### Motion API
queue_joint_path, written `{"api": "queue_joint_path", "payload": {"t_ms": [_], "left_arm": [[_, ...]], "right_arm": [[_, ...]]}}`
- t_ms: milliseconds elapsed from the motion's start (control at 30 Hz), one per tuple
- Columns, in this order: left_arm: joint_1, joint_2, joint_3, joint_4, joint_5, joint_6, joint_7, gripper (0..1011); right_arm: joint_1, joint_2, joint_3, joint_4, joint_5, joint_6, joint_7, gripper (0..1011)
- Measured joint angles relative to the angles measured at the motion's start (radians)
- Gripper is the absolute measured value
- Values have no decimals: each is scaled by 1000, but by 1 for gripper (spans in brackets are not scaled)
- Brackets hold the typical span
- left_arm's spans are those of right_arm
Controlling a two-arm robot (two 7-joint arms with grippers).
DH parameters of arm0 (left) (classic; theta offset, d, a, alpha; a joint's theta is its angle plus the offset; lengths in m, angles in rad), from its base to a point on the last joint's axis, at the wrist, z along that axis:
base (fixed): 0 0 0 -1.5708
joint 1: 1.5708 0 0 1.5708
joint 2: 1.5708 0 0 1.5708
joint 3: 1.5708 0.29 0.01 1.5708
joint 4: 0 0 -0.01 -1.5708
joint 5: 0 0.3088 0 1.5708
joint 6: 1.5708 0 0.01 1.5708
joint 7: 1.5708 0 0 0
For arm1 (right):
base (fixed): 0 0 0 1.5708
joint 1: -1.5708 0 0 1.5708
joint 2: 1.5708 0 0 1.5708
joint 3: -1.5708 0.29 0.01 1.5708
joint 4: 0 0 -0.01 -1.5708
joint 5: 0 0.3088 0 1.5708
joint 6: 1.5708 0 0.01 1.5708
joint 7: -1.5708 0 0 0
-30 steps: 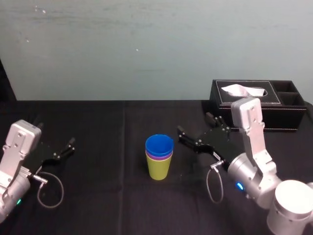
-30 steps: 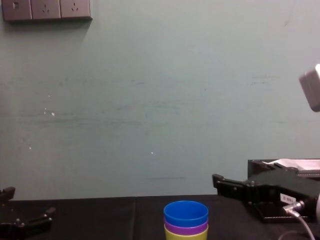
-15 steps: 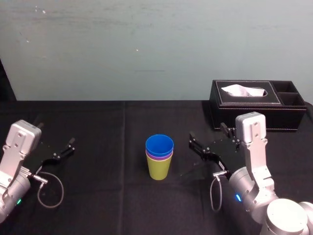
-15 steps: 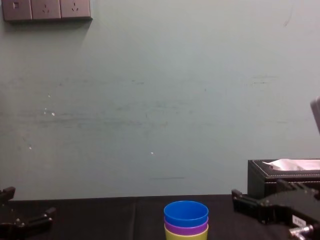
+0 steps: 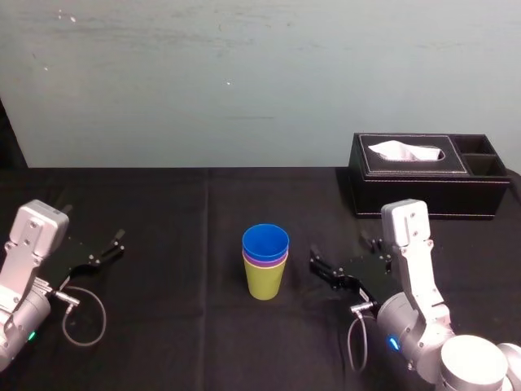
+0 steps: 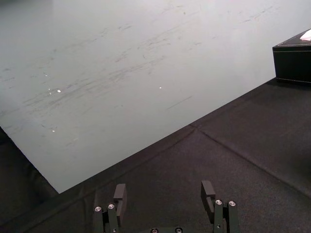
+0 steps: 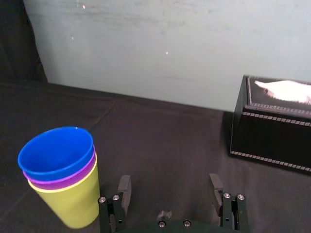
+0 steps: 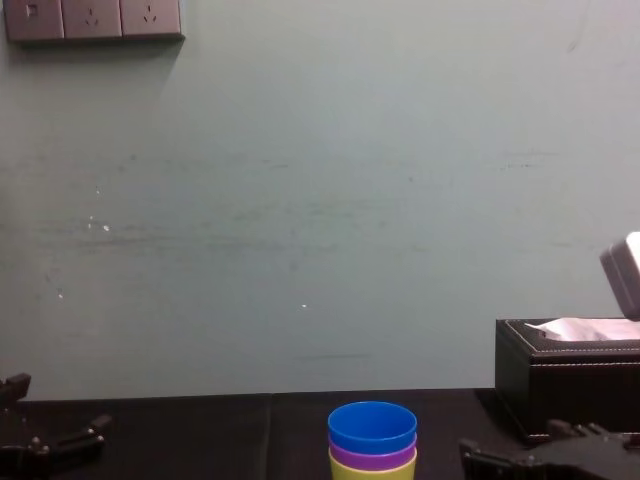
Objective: Stack the three plastic cups sequentially using one hand.
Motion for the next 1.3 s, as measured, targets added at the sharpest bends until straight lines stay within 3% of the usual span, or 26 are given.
{"api": "queue_joint_path", "payload": {"t_ms": [1300], "left_arm": [[0, 0, 0, 0, 0, 0, 0, 1000]], "right_arm": [[0, 1, -1, -3, 3, -1, 2, 1003]]}}
